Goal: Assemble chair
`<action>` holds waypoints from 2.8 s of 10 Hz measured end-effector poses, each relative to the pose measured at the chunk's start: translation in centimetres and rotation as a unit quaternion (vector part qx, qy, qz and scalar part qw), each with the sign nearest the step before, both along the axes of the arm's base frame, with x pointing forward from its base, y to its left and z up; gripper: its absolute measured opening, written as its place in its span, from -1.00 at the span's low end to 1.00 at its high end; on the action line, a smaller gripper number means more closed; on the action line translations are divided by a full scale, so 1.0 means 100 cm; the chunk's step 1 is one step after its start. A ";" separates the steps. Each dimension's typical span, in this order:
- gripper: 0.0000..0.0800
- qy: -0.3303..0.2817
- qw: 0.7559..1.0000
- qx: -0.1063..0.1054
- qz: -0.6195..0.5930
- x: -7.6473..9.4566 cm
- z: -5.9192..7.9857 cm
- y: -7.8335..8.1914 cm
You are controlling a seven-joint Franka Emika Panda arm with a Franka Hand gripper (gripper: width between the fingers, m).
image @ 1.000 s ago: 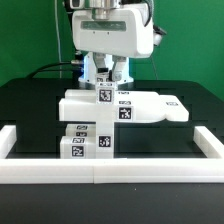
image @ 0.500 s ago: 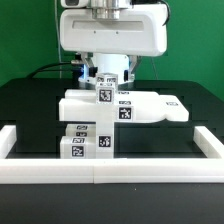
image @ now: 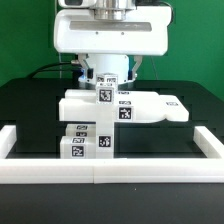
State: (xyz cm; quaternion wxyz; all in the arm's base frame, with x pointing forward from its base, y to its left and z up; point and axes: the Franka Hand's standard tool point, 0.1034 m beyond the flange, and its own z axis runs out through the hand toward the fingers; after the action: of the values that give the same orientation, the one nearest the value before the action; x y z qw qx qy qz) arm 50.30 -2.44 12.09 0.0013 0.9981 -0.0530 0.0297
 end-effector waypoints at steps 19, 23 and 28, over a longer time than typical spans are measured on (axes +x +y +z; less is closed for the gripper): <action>-0.29 0.001 0.999 0.000 -0.034 0.000 -0.001 -0.004; -0.28 0.000 0.981 0.013 -0.192 0.000 -0.001 -0.002; -0.27 -0.001 0.950 0.021 -0.311 0.000 -0.001 0.000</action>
Offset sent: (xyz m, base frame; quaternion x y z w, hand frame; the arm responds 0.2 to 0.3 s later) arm 0.0015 0.0009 -0.0001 0.0028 -0.0008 -0.1961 0.9806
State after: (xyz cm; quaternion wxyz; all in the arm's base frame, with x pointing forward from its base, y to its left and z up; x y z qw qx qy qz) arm 50.27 -2.47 11.96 -0.0102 0.9321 -0.3610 0.0275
